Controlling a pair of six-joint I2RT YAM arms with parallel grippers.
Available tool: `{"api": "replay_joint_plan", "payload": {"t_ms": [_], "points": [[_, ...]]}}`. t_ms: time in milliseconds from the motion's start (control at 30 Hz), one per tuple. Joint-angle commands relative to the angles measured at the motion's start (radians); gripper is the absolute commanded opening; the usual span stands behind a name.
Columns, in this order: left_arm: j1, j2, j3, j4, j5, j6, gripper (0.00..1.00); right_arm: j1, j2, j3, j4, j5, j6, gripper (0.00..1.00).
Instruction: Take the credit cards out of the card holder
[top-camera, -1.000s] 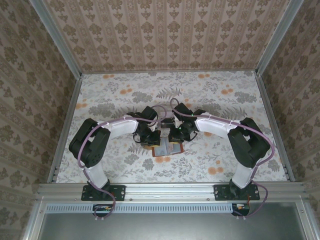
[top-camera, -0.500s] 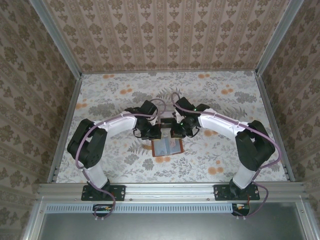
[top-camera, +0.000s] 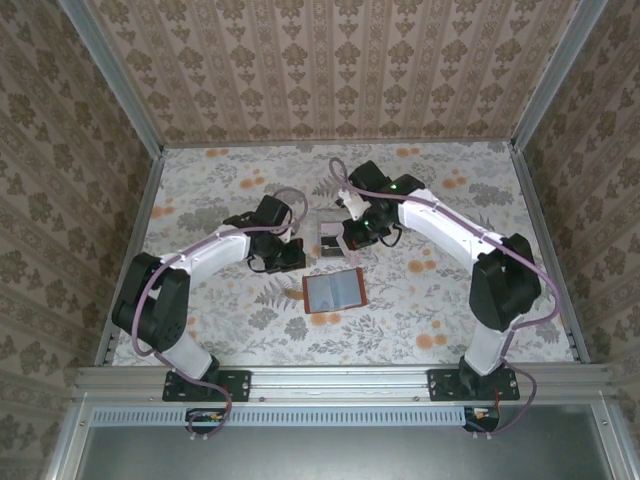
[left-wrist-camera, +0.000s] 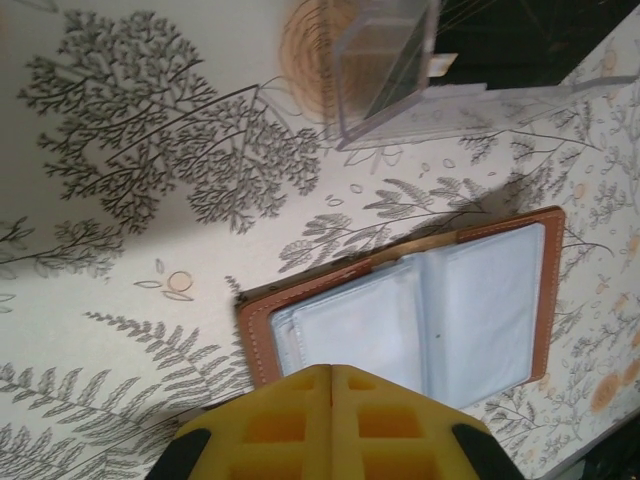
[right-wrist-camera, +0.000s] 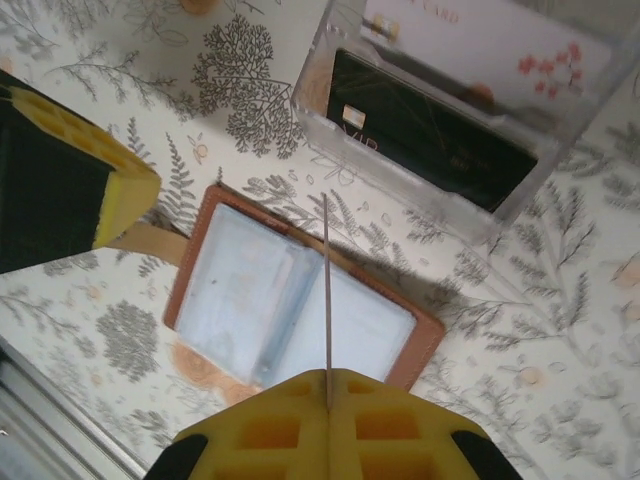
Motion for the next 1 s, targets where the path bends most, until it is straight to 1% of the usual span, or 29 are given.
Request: {"api": "replay_joint_plan", "payload": {"t_ms": [0, 33, 167, 233, 333, 400, 533, 600, 967], "points": [[0.011, -0.039, -0.037, 0.004, -0.007, -0.004, 0.04, 0.001, 0.089, 0.110, -0.117, 0.062, -0.264, 0.09], [0.014, -0.045, -0.047, 0.004, -0.008, -0.005, 0.04, 0.000, 0.103, 0.131, -0.123, 0.073, -0.297, 0.09], [0.026, -0.076, -0.086, 0.009, -0.013, -0.010, 0.04, -0.001, 0.152, 0.204, -0.147, 0.108, -0.531, 0.09], [0.032, -0.090, -0.108, 0.009, -0.012, -0.011, 0.04, 0.000, 0.161, 0.214, -0.153, 0.138, -0.674, 0.08], [0.041, -0.109, -0.134, 0.007, -0.012, -0.014, 0.04, -0.001, 0.175, 0.227, -0.173, 0.153, -0.838, 0.07], [0.047, -0.122, -0.152, 0.010, -0.012, -0.017, 0.04, -0.001, 0.191, 0.246, -0.174, 0.171, -0.906, 0.06], [0.056, -0.134, -0.172, 0.008, -0.011, -0.020, 0.04, -0.001, 0.252, 0.340, -0.222, 0.180, -0.971, 0.05], [0.064, -0.139, -0.184, 0.012, -0.009, -0.026, 0.05, 0.001, 0.300, 0.420, -0.269, 0.172, -0.992, 0.05], [0.069, -0.165, -0.211, 0.020, -0.007, -0.044, 0.06, 0.002, 0.489, 0.739, -0.403, 0.179, -1.064, 0.05]]}}
